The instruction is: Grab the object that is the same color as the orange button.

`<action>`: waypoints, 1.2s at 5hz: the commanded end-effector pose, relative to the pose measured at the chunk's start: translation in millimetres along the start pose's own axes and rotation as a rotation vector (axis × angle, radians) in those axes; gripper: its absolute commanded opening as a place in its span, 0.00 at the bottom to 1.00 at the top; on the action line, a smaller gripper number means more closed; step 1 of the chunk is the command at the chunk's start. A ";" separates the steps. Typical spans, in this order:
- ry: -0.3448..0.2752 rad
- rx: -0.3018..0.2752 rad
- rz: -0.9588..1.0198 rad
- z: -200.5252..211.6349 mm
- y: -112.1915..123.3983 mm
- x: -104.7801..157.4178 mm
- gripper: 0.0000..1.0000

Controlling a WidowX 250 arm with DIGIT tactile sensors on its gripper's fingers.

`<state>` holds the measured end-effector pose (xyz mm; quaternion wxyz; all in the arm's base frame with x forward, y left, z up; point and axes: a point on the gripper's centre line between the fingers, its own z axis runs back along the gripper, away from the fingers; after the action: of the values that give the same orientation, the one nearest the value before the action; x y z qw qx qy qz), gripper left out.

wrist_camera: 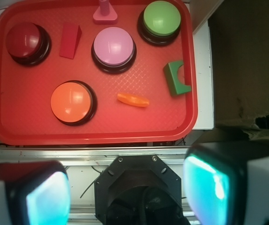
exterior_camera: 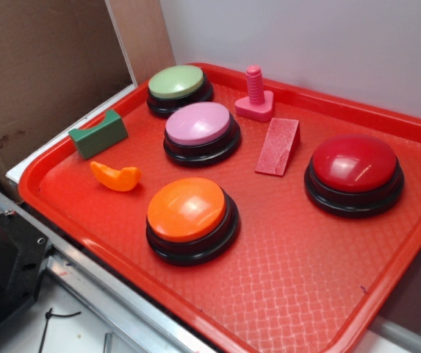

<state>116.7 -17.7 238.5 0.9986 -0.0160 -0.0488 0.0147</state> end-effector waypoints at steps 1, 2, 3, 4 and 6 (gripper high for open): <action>0.000 0.000 0.000 0.0 0.0 0.0 1.00; 0.024 0.005 0.029 -3.9 5.7 22.4 1.00; 0.050 -0.032 -0.069 -10.3 8.4 41.8 1.00; 0.172 -0.065 -0.310 -33.7 13.4 62.2 1.00; 0.415 -0.053 -0.793 -103.6 13.7 24.8 1.00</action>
<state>150.9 -1.9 132.8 0.9152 -0.0250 0.1619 -0.3681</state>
